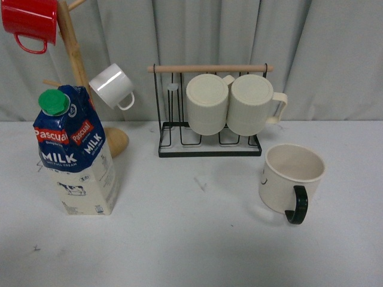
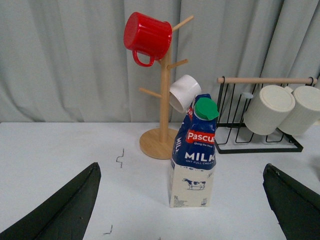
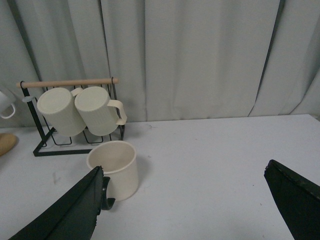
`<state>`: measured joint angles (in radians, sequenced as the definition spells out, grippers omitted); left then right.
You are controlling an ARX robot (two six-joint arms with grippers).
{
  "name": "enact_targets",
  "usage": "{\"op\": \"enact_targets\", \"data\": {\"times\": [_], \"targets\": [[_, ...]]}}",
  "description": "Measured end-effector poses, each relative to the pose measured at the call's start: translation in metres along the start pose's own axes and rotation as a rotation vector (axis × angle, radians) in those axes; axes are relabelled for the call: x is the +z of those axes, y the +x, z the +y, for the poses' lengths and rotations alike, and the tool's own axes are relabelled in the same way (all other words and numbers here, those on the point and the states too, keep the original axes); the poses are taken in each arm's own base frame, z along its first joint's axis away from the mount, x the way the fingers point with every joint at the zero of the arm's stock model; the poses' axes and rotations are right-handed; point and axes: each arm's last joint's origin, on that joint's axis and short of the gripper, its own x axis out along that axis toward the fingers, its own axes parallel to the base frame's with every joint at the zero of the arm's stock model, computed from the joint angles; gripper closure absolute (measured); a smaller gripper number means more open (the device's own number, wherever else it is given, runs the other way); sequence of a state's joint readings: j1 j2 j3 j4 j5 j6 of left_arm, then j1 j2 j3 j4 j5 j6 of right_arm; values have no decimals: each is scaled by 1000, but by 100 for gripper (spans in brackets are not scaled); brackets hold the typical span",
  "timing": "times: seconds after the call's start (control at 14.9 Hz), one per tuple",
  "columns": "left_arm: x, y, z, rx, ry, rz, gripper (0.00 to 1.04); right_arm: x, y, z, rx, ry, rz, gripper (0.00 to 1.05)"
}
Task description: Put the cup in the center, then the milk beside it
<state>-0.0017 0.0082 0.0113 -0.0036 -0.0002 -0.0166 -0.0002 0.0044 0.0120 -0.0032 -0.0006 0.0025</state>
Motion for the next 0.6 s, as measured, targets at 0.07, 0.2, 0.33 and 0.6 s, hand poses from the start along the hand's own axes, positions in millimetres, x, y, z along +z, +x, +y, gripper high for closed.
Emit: {"op": "enact_targets", "data": {"times": [0.07, 0.2, 0.33, 0.6], "targets": [[0, 0, 0, 0, 0, 0, 7, 0, 0, 0, 0, 0, 0, 6], [0, 0, 0, 0, 0, 0, 7, 0, 0, 0, 0, 0, 0, 6], [0, 0, 0, 0, 0, 0, 7, 0, 0, 0, 0, 0, 0, 6], [0, 0, 0, 0, 0, 0, 7, 0, 0, 0, 0, 0, 0, 6]]}}
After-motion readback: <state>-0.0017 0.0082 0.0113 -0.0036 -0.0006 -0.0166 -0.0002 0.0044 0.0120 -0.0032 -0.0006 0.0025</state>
